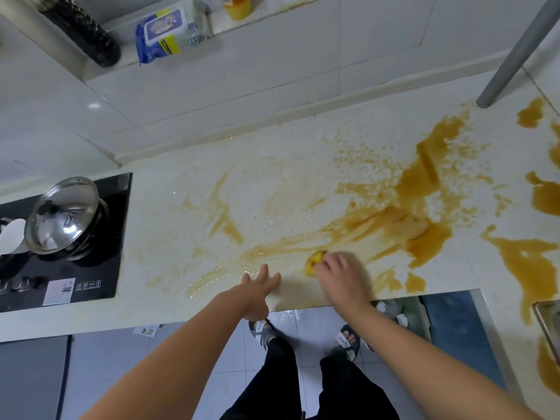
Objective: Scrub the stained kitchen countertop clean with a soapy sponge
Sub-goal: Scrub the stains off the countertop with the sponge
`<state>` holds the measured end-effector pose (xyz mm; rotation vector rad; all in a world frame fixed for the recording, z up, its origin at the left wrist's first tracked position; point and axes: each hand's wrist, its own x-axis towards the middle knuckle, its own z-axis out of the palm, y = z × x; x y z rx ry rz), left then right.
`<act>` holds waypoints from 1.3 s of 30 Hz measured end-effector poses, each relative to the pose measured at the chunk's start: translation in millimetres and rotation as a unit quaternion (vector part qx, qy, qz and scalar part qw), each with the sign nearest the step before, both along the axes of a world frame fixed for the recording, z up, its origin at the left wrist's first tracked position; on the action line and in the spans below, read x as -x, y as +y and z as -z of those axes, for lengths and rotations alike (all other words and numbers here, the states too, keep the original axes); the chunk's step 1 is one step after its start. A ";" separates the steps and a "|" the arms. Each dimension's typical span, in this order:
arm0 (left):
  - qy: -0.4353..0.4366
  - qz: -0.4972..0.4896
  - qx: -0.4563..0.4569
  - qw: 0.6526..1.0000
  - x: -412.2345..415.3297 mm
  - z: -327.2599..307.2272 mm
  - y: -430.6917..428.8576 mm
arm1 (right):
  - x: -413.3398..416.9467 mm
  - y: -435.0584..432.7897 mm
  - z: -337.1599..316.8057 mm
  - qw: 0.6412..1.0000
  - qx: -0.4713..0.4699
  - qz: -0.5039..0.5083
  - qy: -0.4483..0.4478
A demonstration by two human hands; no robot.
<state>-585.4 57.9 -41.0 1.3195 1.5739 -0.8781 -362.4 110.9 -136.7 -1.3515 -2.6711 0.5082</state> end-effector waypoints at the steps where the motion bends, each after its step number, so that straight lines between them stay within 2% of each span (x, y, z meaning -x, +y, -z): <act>1: 0.003 0.002 0.006 1.000 0.3 -1.1 1.3 | 11.7 -7.0 6.4 0.999 -0.002 -0.045 0.011; 3: 0.005 0.004 0.020 1.000 0.1 -3.2 4.3 | 22.3 2.6 10.5 0.994 -0.032 -0.102 0.022; 5: 0.005 0.006 0.030 1.000 0.1 -4.8 6.3 | 18.9 31.0 5.7 0.992 -0.060 -0.109 -0.013; 7: 0.004 0.008 0.031 0.999 -0.4 -5.4 7.6 | 4.0 65.1 -2.7 0.995 -0.071 -0.027 -0.063; 10: -0.006 -0.002 0.030 1.000 2.4 -3.8 5.0 | -15.2 86.8 -12.1 0.978 -0.056 0.198 -0.043; 12: -0.015 -0.010 0.022 1.000 3.9 -3.3 2.4 | -13.5 69.4 -12.9 0.971 -0.048 0.229 -0.047; 14: -0.023 -0.013 0.007 1.000 5.1 -3.1 0.1 | -3.3 35.4 -14.1 0.981 -0.055 0.180 -0.040; 16: -0.031 -0.013 -0.007 0.999 5.9 -2.3 -0.5 | 12.2 9.2 -19.7 0.994 -0.051 0.090 -0.038; 19: -0.033 -0.011 -0.019 0.999 6.4 -0.1 -1.6 | 37.0 19.4 -7.3 0.996 -0.076 -0.027 -0.024; 21: -0.032 -0.011 -0.028 0.999 8.7 6.8 -5.8 | 44.2 46.9 5.8 0.994 -0.067 -0.079 -0.045; 23: -0.024 -0.006 -0.064 0.998 12.0 16.1 -13.9 | 35.2 81.8 5.5 0.994 -0.078 -0.040 -0.064; 26: 0.002 0.023 -0.140 0.990 15.7 37.7 -33.0 | -2.7 116.8 -3.4 0.983 -0.111 0.144 -0.039; 28: 0.006 0.025 -0.199 0.980 18.4 51.0 -38.4 | -14.9 109.6 -5.6 0.972 -0.100 0.211 -0.041; 30: -0.008 0.001 -0.250 0.968 19.3 62.5 -32.7 | -7.8 77.4 0.6 0.968 -0.106 0.222 -0.052; 35: -0.010 -0.016 -0.345 0.938 29.5 84.9 6.1 | 3.1 4.2 15.7 0.982 -0.115 0.140 -0.049; 37: -0.018 0.006 -0.382 0.924 41.3 92.0 19.2 | -9.1 14.0 14.6 0.977 -0.108 0.173 -0.056; 39: -0.032 0.018 -0.420 0.907 54.5 99.6 31.4 | -11.3 36.4 10.2 0.959 -0.085 0.259 -0.072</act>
